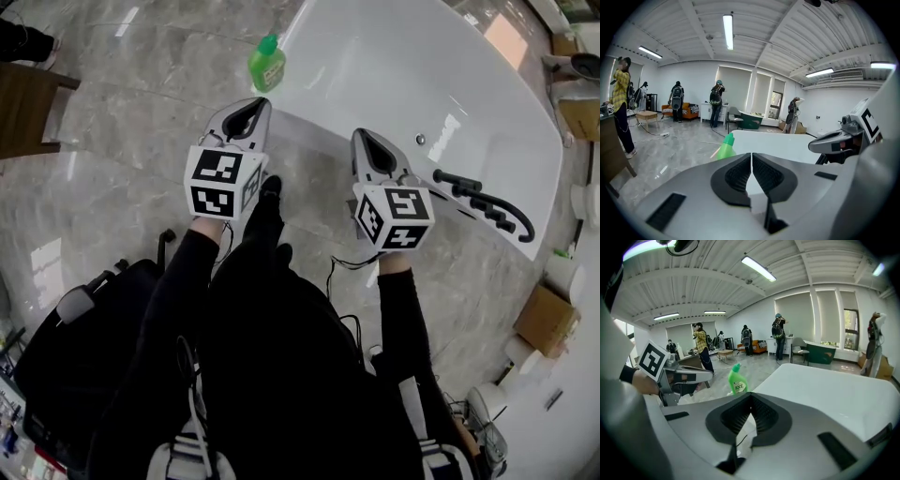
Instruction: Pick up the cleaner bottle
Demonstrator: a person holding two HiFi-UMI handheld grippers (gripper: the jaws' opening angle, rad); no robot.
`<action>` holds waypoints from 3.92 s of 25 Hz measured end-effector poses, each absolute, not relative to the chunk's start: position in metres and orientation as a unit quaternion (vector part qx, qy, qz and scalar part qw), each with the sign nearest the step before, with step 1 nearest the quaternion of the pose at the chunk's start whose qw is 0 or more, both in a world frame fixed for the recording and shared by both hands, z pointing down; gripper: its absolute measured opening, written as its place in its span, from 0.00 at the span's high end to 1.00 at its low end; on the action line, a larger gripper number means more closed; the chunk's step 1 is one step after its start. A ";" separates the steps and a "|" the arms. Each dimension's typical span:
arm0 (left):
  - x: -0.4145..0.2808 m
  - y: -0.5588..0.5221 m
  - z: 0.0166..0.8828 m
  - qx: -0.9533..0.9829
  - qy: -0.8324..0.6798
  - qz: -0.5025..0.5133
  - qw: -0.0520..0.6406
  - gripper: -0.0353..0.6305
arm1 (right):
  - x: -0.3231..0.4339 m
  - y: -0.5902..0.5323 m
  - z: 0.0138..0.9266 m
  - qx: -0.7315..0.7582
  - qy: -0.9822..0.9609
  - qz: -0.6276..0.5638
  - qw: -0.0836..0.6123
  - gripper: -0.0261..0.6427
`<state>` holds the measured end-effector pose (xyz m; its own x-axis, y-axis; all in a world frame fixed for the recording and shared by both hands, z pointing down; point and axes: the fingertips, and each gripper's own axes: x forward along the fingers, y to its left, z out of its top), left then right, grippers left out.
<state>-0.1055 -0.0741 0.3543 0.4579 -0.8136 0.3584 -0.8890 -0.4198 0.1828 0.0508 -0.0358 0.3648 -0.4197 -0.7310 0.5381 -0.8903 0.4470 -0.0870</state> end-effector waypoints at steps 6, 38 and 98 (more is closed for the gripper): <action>-0.112 -0.091 0.379 0.830 -0.510 0.134 0.182 0.93 | 0.053 -0.054 0.376 0.493 -0.815 0.200 0.231 0.96; -0.127 -0.152 0.492 0.815 -0.482 0.220 0.235 0.57 | 0.037 -0.117 0.430 0.468 -0.803 0.242 0.279 0.96; -0.081 -0.211 0.532 0.877 -0.461 0.103 0.087 0.55 | 0.003 -0.137 0.510 0.438 -0.804 0.285 0.284 0.96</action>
<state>-0.0810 -0.2107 0.5322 0.5536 -0.7910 0.2604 -0.8267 -0.5596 0.0577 0.0035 -0.1375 0.5103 -0.4547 -0.5427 0.7062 -0.8664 0.4533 -0.2095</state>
